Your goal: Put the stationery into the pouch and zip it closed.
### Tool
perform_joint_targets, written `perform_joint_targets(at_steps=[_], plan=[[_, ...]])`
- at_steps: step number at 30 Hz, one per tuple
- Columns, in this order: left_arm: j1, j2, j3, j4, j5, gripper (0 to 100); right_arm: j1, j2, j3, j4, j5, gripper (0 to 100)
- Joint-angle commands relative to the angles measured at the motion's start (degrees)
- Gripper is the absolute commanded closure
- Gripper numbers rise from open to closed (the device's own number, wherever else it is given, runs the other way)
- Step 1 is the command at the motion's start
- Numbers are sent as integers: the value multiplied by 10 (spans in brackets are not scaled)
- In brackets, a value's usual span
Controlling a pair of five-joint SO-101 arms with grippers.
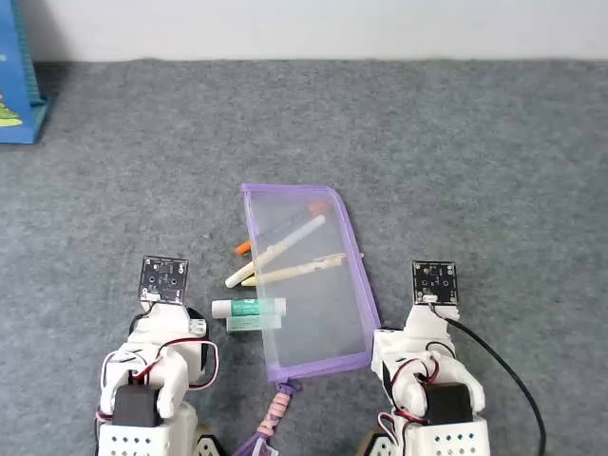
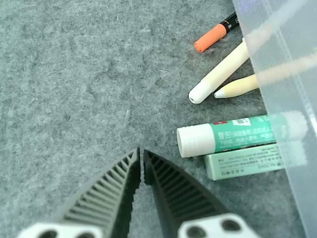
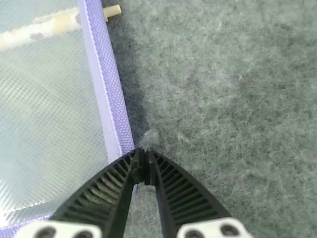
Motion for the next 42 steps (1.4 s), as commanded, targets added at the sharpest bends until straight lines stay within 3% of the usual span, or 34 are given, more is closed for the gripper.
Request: perform_joint_targets(at_steps=[1, 17, 24, 30, 33, 42], plan=[[-2, -7, -3, 1, -3, 988, -6, -4, 11, 4, -3, 990], [-2, -7, -3, 1, -3, 988, 0, -4, -55, 25, 3, 990], [-2, -7, -3, 1, -3, 988, -13, -5, -116, 25, 151, 990], [-2, -7, -3, 1, -3, 988, -15, 0, -187, 36, 153, 991], [-2, -7, -3, 1, -3, 988, -35, 6, -239, 88, 156, 991], [-2, -7, -3, 1, -3, 988, -76, 265, -317, 87, 153, 991]])
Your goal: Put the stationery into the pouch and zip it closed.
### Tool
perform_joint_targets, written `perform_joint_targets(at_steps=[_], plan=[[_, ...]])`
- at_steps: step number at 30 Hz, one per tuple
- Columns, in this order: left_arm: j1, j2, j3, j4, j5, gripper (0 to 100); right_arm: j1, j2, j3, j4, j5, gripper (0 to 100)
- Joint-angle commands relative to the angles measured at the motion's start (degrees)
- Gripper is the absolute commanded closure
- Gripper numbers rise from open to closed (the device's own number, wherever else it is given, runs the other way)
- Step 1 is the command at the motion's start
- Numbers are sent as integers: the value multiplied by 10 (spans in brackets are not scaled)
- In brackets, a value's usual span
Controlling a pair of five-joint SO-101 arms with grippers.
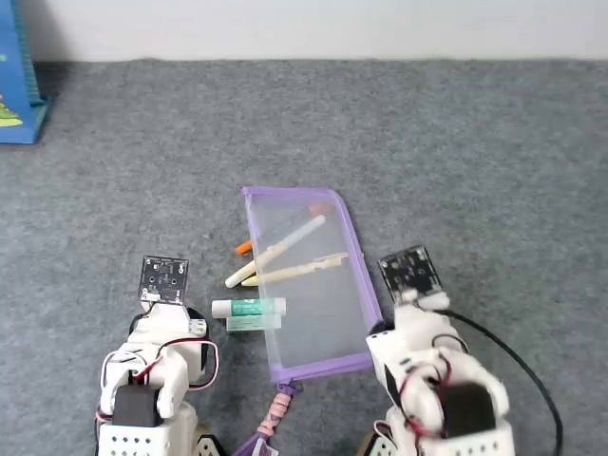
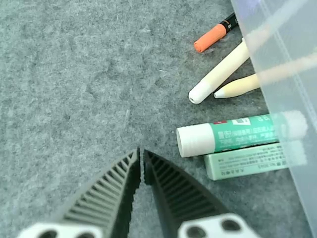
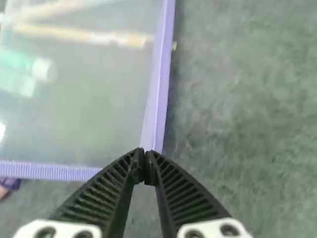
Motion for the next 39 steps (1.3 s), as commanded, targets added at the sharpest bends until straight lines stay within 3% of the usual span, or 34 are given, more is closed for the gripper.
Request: perform_joint_targets(at_steps=[1, 7, 15, 23, 30, 39], plan=[[-3, -7, -3, 1, -3, 988, -7, 145, -76, -11, 1, 991], [-3, -7, -3, 1, -3, 988, -63, 330, -157, 11, -18, 991], [-3, -7, -3, 1, -3, 988, -169, 405, -166, 7, -40, 991], [-3, -7, -3, 1, -3, 988, -177, 453, -168, -3, -37, 991], [-3, -7, -3, 1, -3, 988, -210, 588, -185, -19, -40, 991], [-3, -7, -3, 1, -3, 988, -175, 683, -185, -160, -40, 991]])
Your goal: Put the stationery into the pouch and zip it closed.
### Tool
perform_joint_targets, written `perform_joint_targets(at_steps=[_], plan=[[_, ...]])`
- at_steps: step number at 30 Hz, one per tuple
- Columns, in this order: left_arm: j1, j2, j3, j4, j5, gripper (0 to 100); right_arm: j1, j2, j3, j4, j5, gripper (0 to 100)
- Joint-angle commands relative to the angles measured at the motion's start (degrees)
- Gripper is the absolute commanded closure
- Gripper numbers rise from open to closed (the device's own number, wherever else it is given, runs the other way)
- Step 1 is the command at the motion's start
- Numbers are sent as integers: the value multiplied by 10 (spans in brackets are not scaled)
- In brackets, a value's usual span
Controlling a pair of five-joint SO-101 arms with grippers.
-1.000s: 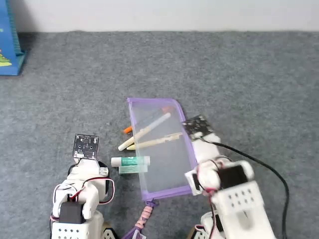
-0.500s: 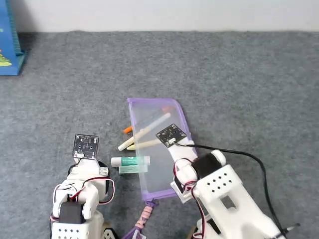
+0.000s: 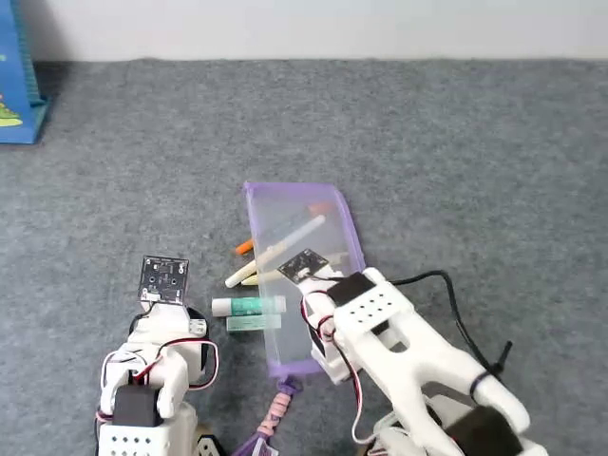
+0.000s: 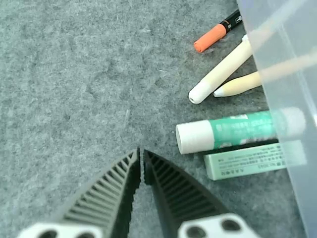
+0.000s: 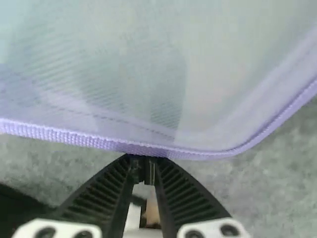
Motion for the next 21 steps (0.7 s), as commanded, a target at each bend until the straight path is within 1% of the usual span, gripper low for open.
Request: perform_joint_targets(at_steps=[1, 7, 12, 13, 15, 21], plan=[[-3, -7, -3, 1, -3, 988, 36, 5, -27, -73, -6, 991], [-3, -7, -3, 1, -3, 988, 137, 0, -32, -229, -1, 991], [-3, -7, -3, 1, -3, 988, 186, 5, -60, -327, -2, 991], [-3, -7, -3, 1, -3, 988, 189, 5, -67, -327, -4, 990], [-3, -7, -3, 1, -3, 988, 189, 4, -83, -296, -4, 990], [-3, -7, -3, 1, -3, 988, 141, -1, -126, -132, -7, 990]])
